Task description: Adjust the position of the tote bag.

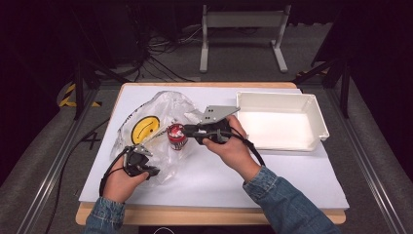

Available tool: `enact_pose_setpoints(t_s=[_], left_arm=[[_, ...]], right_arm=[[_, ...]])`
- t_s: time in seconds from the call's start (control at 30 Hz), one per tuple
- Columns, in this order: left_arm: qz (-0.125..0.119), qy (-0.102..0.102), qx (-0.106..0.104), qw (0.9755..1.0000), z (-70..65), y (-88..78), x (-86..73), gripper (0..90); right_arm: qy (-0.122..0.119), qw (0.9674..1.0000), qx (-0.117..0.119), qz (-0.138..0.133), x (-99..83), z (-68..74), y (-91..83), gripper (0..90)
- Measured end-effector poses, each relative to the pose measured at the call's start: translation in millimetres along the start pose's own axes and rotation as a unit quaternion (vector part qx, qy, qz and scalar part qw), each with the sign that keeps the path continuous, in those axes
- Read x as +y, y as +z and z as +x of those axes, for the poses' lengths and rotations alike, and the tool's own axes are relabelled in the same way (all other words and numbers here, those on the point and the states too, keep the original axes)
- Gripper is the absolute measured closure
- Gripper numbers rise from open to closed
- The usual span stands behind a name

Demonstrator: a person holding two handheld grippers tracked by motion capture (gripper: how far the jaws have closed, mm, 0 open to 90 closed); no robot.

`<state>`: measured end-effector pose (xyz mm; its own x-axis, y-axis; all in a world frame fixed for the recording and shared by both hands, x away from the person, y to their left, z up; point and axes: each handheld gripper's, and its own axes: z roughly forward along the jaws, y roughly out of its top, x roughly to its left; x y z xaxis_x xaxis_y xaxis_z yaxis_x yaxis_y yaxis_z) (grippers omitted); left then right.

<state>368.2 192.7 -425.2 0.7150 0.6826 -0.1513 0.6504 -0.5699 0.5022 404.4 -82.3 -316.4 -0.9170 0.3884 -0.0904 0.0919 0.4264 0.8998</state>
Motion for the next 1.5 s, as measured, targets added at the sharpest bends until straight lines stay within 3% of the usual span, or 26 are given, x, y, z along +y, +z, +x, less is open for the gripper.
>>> enact_pose_setpoints(t_s=[0.27,0.43,0.67,0.87,1.0,1.3,1.5], left_arm=[[-0.004,0.002,-0.004,1.0000,-1.1,-0.9,0.2,82.6],[-0.005,0.005,-0.004,1.0000,-0.9,-0.9,0.1,83.0],[-0.004,0.006,-0.004,1.0000,-1.1,-0.9,0.2,82.8],[-0.005,0.006,-0.004,1.0000,-1.2,-1.2,0.3,81.8],[-0.005,0.005,-0.003,1.0000,-0.7,-1.7,-0.1,81.0],[-0.005,0.002,-0.004,1.0000,-1.0,-1.1,0.1,78.0],[-0.011,-0.003,0.004,0.9999,-0.2,-1.1,0.2,70.1]], right_arm=[[-0.002,0.9989,-0.046,0.006,7.8,-18.6,10.8,74.5],[0.007,0.9963,-0.076,0.039,-2.3,-30.0,22.7,77.4],[0.021,0.9893,-0.107,0.097,-22.8,-40.1,35.9,77.7],[0.028,0.9850,-0.101,0.137,-36.8,-41.1,47.0,70.4],[0.024,0.9814,-0.096,0.164,-47.6,-39.2,54.0,61.0],[0.016,0.9728,-0.069,0.221,-69.1,-31.6,70.9,21.8],[0.017,0.9674,-0.051,0.247,-80.1,-30.0,79.7,12.3]])
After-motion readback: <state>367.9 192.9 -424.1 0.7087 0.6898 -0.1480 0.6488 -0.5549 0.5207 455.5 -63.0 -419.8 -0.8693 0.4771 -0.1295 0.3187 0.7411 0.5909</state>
